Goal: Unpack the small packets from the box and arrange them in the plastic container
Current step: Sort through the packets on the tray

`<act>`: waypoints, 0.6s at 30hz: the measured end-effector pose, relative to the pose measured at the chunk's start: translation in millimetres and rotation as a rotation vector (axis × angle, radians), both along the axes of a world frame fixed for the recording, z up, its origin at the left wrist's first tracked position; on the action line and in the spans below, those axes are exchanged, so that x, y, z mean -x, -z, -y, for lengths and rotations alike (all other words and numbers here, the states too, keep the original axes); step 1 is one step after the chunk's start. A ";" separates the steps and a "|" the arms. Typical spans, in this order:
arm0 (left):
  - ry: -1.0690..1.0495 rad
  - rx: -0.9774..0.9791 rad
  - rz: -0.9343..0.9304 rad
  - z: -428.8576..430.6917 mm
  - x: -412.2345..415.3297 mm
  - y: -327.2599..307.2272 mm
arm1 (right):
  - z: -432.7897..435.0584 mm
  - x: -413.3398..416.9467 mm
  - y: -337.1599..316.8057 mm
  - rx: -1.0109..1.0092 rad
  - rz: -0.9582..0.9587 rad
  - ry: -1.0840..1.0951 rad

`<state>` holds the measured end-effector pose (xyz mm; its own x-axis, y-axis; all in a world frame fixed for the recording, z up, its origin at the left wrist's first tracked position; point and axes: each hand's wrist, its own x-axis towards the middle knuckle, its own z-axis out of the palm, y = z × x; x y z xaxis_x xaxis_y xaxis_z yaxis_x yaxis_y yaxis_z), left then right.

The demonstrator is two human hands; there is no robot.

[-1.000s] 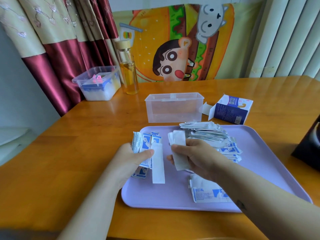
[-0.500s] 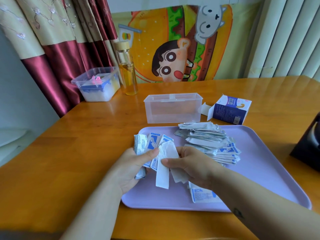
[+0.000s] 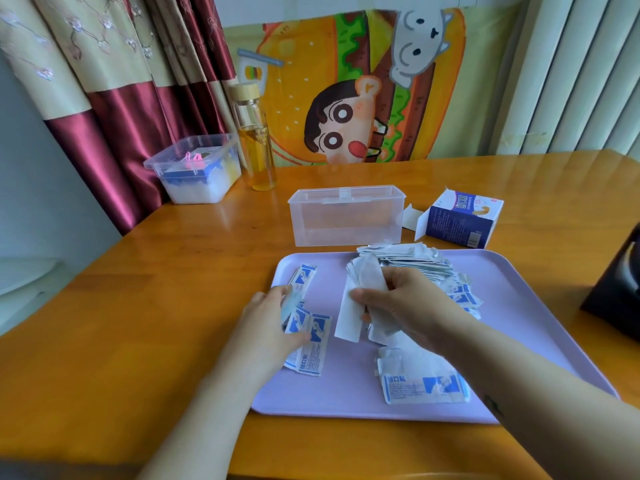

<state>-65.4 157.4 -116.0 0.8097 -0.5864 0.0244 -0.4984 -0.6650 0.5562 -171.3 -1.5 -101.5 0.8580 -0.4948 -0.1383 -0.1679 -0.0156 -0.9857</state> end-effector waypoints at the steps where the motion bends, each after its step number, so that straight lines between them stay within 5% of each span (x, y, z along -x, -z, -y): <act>1: -0.024 -0.025 0.056 -0.1 0.9 -2.9 | 0.4 1.0 -0.7 -0.016 0.006 0.004; 5: -0.097 0.142 0.138 -6.2 -7.7 -14.9 | -2.3 6.8 -1.4 0.057 0.163 0.066; 6: -0.111 0.271 0.004 -6.7 -10.9 -16.2 | -5.3 8.7 -1.9 0.166 0.258 0.096; 10: -0.078 0.746 -1.167 1.1 8.4 -22.6 | -13.3 13.1 3.8 1.027 0.732 0.074; 12: -0.021 0.763 -1.422 5.8 21.1 -22.6 | -11.3 12.0 14.0 1.274 0.804 -0.006; 18: 0.003 0.809 -1.299 16.7 32.3 -23.3 | -2.6 15.8 25.6 1.401 0.780 -0.055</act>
